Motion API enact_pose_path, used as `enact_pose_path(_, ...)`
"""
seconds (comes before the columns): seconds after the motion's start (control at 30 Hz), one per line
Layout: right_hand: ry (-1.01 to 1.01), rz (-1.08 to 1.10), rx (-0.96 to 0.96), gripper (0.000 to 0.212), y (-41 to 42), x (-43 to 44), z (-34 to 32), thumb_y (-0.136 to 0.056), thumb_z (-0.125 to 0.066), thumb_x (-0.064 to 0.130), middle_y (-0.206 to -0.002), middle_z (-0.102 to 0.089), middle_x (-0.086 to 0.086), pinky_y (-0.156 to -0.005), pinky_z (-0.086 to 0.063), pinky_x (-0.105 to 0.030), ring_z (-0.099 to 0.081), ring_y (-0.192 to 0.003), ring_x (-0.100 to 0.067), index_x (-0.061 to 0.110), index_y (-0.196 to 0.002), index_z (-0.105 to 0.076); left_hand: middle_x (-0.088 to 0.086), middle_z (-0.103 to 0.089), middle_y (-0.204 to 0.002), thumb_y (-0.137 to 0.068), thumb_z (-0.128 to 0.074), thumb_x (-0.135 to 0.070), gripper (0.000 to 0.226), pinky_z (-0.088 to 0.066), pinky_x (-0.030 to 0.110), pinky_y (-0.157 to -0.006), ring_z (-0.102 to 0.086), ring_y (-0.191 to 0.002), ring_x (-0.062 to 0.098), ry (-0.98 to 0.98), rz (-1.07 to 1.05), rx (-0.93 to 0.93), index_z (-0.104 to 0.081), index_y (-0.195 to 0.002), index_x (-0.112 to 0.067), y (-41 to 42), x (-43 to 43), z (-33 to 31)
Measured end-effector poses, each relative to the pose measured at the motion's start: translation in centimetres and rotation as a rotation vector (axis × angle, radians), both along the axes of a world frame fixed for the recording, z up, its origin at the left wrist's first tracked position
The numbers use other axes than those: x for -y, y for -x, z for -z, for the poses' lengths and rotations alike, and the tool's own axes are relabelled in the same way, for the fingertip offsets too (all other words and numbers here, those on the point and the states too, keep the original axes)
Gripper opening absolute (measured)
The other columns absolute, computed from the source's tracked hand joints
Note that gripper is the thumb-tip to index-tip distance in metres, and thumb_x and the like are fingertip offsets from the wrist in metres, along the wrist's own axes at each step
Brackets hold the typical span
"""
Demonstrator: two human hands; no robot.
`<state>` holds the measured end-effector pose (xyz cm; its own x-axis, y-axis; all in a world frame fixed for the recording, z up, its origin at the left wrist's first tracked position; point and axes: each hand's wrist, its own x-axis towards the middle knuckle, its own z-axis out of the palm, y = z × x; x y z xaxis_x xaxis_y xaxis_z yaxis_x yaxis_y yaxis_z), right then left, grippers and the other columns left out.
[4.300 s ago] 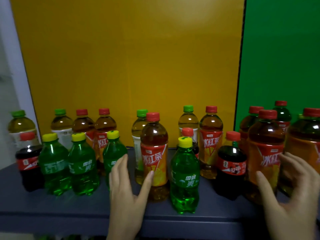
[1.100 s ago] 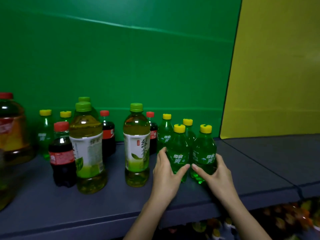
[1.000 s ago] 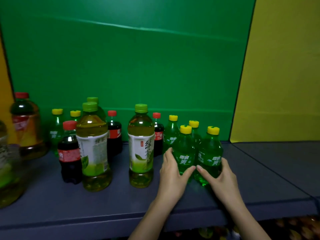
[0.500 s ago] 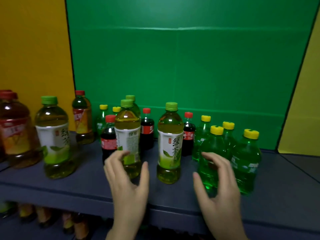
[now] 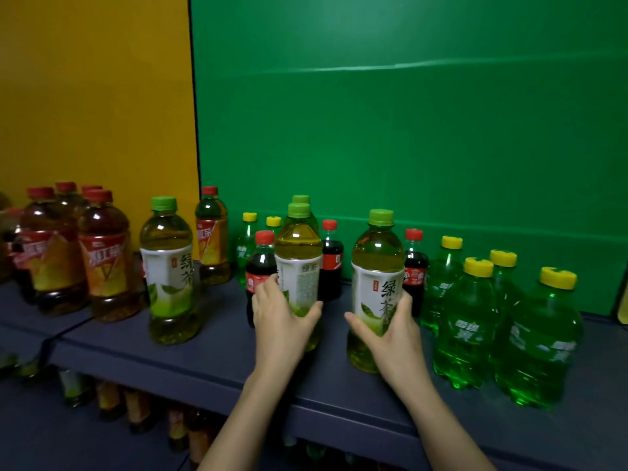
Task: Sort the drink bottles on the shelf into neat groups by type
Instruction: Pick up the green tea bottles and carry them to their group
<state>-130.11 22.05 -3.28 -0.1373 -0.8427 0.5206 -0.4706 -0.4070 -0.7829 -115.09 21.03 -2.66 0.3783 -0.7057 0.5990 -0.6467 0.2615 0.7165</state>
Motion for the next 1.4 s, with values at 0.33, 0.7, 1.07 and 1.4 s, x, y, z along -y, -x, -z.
enact_pose_path(0.33, 0.059, -0.149, 0.092, 0.055, -1.7, -2.1, -0.1, -0.069, -0.077, 0.028, -0.11, -0.054, 0.001, -0.073, -0.04, -0.019, -0.053, -0.097, -0.014, 0.023, -0.106, -0.036, -0.007, -0.064, -0.103, -0.056, -0.083, -0.044, 0.066, -0.052, 0.031, -0.083, -0.06, -0.097, 0.009, 0.147, 0.053, -0.141, -0.056, -0.11, -0.02, -3.1, -4.7, 0.6)
enact_pose_path(0.7, 0.032, -0.53, 0.158, 0.066, -17.1, -5.3, -1.6, -0.056, -0.07, 0.049, -0.11, -0.059, 0.011, -0.078, -0.044, -0.018, -0.058, -0.098, -0.003, 0.03, -0.112, -0.04, -0.011, -0.07, -0.093, -0.046, -0.08, -0.05, 0.067, -0.056, 0.031, -0.079, -0.065, -0.089, 0.002, 0.26, -0.131, -0.177, -0.064, -0.104, -0.021, -19.4, -14.6, -1.1)
enact_pose_path(1.07, -0.042, -0.688, 0.164, 0.065, -40.6, -7.8, 0.2, -0.067, -0.076, 0.038, -0.11, -0.057, 0.011, -0.081, -0.047, -0.02, -0.057, -0.101, -0.007, 0.026, -0.119, -0.039, -0.014, -0.071, -0.08, -0.038, -0.083, -0.051, 0.059, -0.054, 0.016, -0.069, -0.065, -0.078, -0.002, 0.233, -0.331, -0.166, -0.065, -0.09, -0.031, -42.6, -20.8, 0.8)
enact_pose_path(1.4, -0.126, -0.774, 0.127, 0.061, -57.4, -6.7, 1.5, -0.07, -0.075, 0.039, -0.108, -0.056, 0.012, -0.074, -0.046, -0.018, -0.055, -0.098, -0.003, 0.028, -0.116, -0.038, -0.009, -0.069, -0.093, -0.036, -0.079, -0.048, 0.069, -0.051, 0.019, -0.076, -0.063, -0.087, 0.005, 0.152, -0.403, -0.21, -0.063, -0.099, -0.026, -58.6, -21.8, 2.4)
